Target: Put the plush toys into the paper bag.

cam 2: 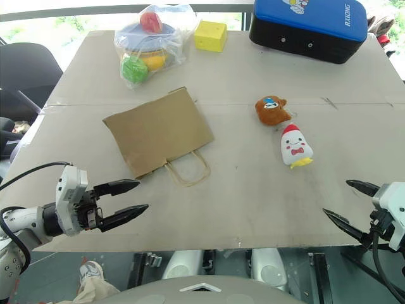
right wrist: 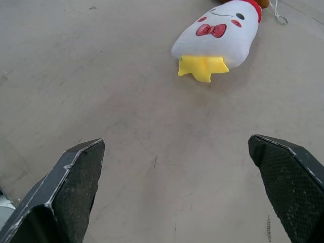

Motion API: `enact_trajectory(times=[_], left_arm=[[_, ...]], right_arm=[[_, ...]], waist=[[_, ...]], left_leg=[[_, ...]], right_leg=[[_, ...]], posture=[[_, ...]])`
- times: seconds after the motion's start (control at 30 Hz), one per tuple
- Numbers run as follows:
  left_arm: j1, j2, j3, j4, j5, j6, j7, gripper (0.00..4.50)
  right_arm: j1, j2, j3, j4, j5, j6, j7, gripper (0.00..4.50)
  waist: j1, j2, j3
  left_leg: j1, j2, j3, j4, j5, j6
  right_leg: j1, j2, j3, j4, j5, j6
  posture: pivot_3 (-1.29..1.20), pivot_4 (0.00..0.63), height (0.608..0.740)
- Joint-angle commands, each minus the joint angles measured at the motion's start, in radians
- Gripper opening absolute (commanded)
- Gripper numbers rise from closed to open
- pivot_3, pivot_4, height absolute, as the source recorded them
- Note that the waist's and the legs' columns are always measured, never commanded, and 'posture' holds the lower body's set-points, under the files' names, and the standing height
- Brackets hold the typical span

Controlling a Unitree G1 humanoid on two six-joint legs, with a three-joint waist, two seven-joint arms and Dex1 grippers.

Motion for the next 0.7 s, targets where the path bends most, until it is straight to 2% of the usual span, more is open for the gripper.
enact_trajectory(times=[0.03, 0.17, 0.3, 0.4, 0.53, 0.67, 0.7], left_arm=[[-0.036, 0.005, -0.039, -0.027, 0.029, -0.041, -0.008, 4.46], [-0.152, 0.020, -0.152, -0.005, 0.151, -0.147, -0.013, 4.46], [-0.333, 0.052, -0.280, 0.131, 0.344, -0.302, -0.009, 4.46], [-0.433, 0.050, -0.352, 0.220, 0.427, -0.402, -0.023, 4.46], [-0.497, 0.041, -0.424, 0.309, 0.505, -0.539, -0.049, 4.46], [-0.523, 0.030, -0.459, 0.355, 0.526, -0.610, -0.063, 4.46], [-0.529, 0.026, -0.465, 0.365, 0.531, -0.627, -0.064, 4.23]], right_arm=[[-0.034, 0.016, 0.008, -0.059, 0.015, -0.032, -0.026, 4.50], [-0.141, 0.011, 0.133, -0.181, 0.068, 0.002, -0.061, 4.50], [-0.288, -0.029, 0.330, -0.232, 0.074, 0.072, -0.077, 4.50], [-0.360, -0.038, 0.423, -0.238, 0.050, 0.088, -0.094, 4.50], [-0.374, -0.035, 0.463, -0.243, 0.040, 0.088, -0.110, 4.50], [-0.358, -0.041, 0.464, -0.252, 0.035, 0.082, -0.117, 4.50], [-0.352, -0.042, 0.463, -0.257, 0.035, 0.082, -0.121, 4.50]], waist=[[0.000, 0.000, 0.000], [-0.001, 0.000, 0.000], [0.000, 0.000, 0.000], [0.002, 0.000, 0.000], [0.001, 0.000, 0.000], [0.000, -0.001, 0.000], [0.000, -0.001, 0.000]], left_leg=[[0.000, 0.000, 0.000, 0.000, 0.000, 0.000], [0.000, 0.000, 0.000, 0.001, 0.000, 0.000], [0.001, 0.000, 0.000, 0.001, 0.001, -0.002], [0.000, -0.001, 0.000, 0.001, 0.001, -0.002], [-0.002, -0.001, 0.000, 0.001, 0.001, -0.002], [-0.002, 0.000, 0.000, 0.001, 0.001, -0.002], [-0.002, 0.000, 0.000, 0.001, 0.001, -0.002]], right_leg=[[0.000, 0.000, 0.000, 0.000, 0.000, 0.000], [0.000, 0.000, 0.000, 0.001, 0.000, 0.000], [0.000, 0.002, 0.001, 0.003, 0.000, 0.000], [-0.001, 0.002, 0.001, 0.002, 0.000, 0.000], [-0.001, 0.002, 0.001, -0.001, 0.000, 0.000], [-0.001, 0.002, 0.001, -0.002, 0.000, 0.000], [-0.001, 0.002, 0.001, -0.001, 0.000, 0.000]], posture=[[0.00, 0.150, 0.733], [0.00, 0.150, 0.733], [0.00, 0.150, 0.733], [0.00, 0.150, 0.733], [0.00, 0.150, 0.733], [0.00, 0.150, 0.733], [0.00, 0.150, 0.733]])
